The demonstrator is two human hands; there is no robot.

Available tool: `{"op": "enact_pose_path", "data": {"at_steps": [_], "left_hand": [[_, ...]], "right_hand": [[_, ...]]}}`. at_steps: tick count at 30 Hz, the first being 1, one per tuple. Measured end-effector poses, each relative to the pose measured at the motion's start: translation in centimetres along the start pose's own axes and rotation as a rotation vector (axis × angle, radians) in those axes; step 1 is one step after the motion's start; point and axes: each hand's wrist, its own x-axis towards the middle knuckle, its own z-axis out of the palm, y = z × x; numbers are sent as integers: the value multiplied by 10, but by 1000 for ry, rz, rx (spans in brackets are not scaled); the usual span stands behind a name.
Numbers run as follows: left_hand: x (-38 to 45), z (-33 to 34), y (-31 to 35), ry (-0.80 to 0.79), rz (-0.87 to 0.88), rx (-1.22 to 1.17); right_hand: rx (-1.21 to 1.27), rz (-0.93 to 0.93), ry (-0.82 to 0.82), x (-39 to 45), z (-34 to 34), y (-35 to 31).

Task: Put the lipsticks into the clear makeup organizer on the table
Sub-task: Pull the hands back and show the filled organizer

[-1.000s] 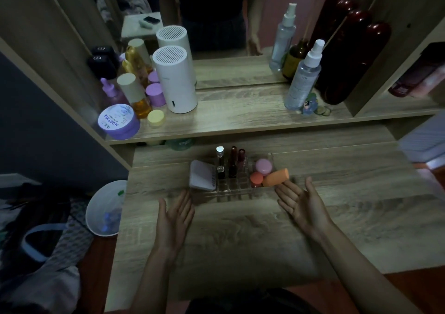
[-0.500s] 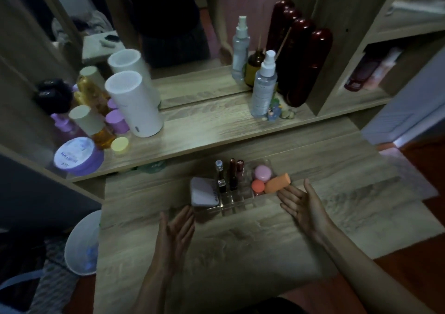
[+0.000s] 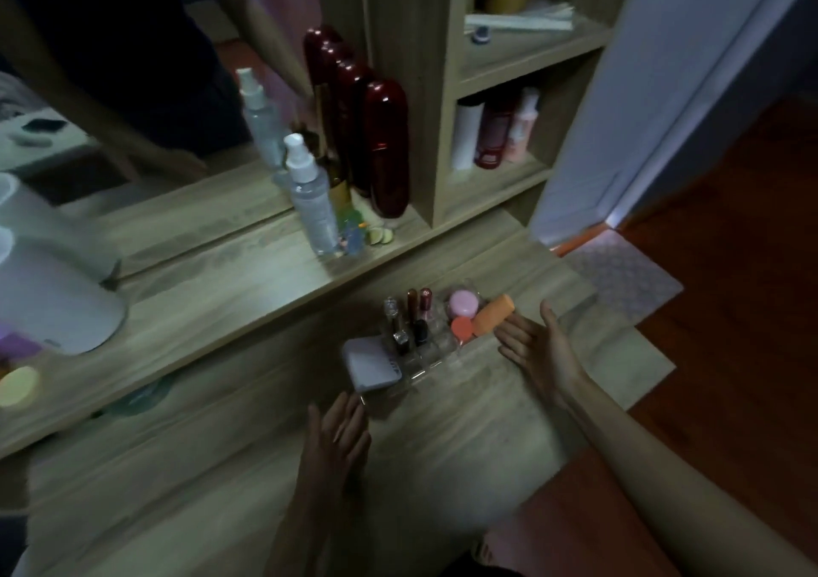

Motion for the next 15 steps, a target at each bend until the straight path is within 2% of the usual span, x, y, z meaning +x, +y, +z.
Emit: {"op": "enact_pose_path", "data": {"at_steps": [8,15], "left_hand": [[22,76,-29,15,45,65],[41,120,-38,-43,8,131]], "right_hand": [[43,-61,66,29,-47,-52],[53,-72,89,55,-76,-78]]}}
